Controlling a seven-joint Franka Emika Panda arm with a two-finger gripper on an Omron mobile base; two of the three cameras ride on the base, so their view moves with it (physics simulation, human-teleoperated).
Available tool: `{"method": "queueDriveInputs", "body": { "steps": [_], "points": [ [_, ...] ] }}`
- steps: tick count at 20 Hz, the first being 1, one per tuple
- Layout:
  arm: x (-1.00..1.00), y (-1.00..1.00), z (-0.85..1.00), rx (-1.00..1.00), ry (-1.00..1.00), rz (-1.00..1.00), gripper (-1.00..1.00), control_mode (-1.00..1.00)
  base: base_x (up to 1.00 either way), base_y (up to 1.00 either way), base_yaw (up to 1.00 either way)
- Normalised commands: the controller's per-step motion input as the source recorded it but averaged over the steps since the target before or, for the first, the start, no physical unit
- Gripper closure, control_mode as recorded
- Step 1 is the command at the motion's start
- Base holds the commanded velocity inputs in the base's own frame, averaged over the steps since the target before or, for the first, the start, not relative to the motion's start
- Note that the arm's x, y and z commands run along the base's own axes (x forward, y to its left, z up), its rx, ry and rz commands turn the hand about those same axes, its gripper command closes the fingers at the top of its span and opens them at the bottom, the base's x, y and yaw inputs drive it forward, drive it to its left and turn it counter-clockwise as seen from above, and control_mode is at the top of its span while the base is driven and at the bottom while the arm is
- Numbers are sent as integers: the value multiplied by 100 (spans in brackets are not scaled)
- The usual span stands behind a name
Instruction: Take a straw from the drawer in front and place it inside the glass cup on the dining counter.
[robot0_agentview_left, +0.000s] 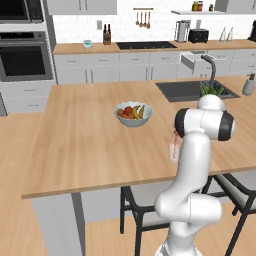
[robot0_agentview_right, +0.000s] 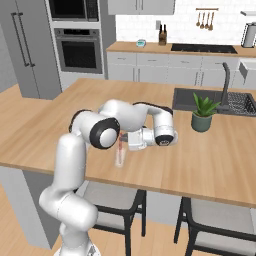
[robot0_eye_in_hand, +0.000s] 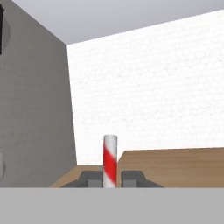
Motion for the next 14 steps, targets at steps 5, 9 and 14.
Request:
{"method": "queueDriveInputs", "body": {
  "steps": [5,9,14],
  "points": [
    [-55,3,0,-5,0,0,-100,-100,0,0,0],
    [-40,0,0,-4,0,0,-100,-100,0,0,0],
    [-21,0,0,-3,0,0,-100,-100,0,0,0]
  ]
}}
